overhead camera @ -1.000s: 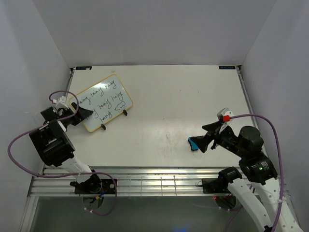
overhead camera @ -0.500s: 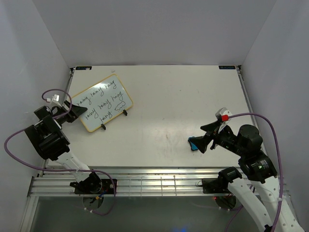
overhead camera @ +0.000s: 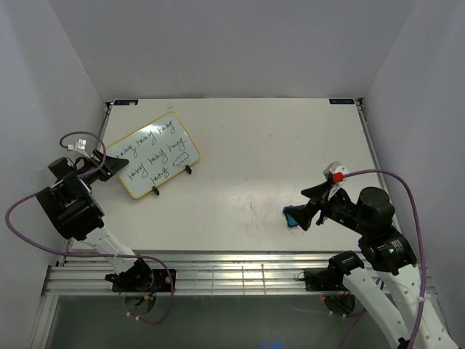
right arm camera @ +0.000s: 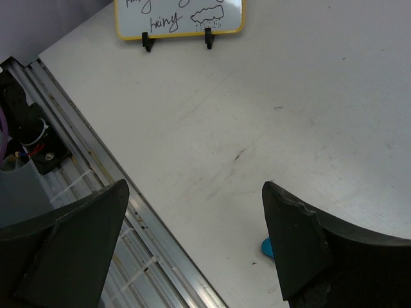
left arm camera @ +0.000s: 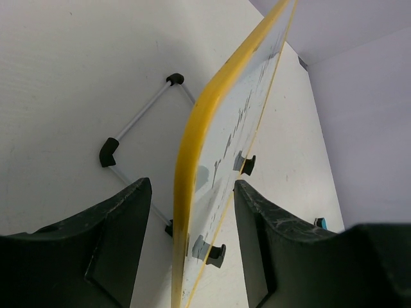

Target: Erase the whiteboard

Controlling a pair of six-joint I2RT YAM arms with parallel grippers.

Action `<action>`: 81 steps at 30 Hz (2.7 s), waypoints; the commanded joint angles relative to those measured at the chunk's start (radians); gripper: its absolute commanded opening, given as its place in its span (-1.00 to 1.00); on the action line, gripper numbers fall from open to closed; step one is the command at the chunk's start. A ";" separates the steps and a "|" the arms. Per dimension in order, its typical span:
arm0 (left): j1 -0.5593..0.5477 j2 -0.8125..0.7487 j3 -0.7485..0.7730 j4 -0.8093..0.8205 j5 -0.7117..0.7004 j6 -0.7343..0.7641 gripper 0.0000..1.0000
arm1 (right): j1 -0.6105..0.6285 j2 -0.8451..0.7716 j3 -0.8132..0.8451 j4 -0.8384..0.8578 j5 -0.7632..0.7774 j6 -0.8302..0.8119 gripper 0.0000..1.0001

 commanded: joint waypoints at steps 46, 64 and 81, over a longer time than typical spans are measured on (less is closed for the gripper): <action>0.006 0.022 -0.074 0.176 0.073 -0.085 -0.45 | 0.004 -0.019 0.016 0.025 0.007 -0.016 0.80; 0.006 -0.044 -0.041 0.194 0.051 -0.059 -1.00 | 0.003 -0.031 0.011 0.028 0.010 -0.015 0.80; -0.041 -0.185 0.005 0.441 0.024 -0.262 -1.00 | 0.004 -0.051 0.002 0.034 0.001 -0.010 0.80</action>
